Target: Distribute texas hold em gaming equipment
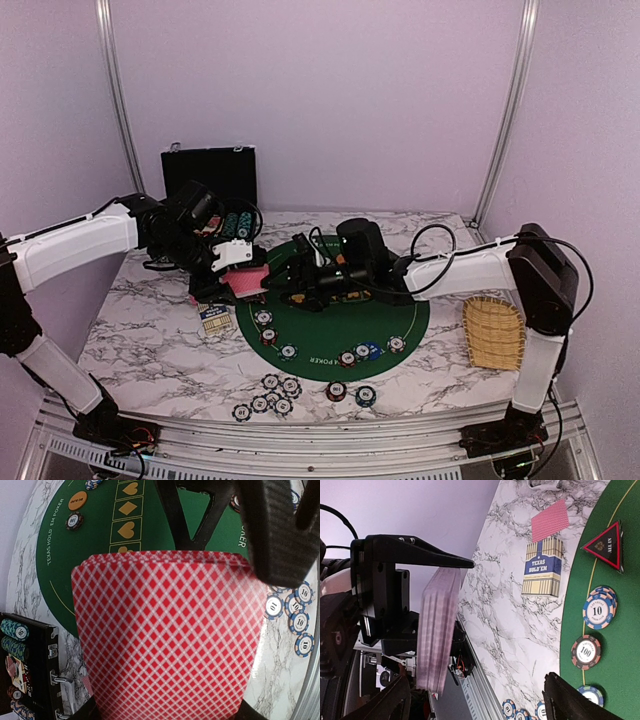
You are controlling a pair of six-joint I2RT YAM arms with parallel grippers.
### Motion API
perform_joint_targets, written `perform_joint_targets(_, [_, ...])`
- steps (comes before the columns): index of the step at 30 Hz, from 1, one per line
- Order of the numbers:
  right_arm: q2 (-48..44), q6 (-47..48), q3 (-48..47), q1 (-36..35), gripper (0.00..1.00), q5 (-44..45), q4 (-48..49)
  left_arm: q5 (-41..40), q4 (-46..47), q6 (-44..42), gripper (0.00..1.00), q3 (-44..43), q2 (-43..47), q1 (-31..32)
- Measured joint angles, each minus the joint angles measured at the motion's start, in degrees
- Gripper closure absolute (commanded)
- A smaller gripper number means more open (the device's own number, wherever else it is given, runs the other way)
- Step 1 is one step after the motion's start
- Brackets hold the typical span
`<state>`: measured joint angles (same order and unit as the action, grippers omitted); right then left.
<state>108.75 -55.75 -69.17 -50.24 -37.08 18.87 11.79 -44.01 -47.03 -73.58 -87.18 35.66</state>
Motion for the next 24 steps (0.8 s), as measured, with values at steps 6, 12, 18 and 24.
perform_joint_targets(6, [2.51, -3.34, 0.00, 0.00, 0.11, -1.44, 4.79, 0.20, -0.04, 0.13, 1.00, -0.09, 0.00, 0.57])
perform_joint_targets(12, [3.30, -6.05, 0.00, 0.00, 0.12, -2.99, 9.20, 0.17, -0.09, 0.11, 1.00, -0.09, 0.00, 0.68])
perform_joint_targets(18, [5.62, -7.98, -1.46, 0.00, 0.17, -3.65, 11.21, 0.15, -0.09, 0.11, 1.00, -0.09, 0.00, 0.81])
perform_joint_targets(24, [9.14, -10.99, -3.06, 0.00, 0.30, -4.46, 14.12, -0.42, -0.28, -0.13, 1.00, -0.07, 0.00, 0.83])
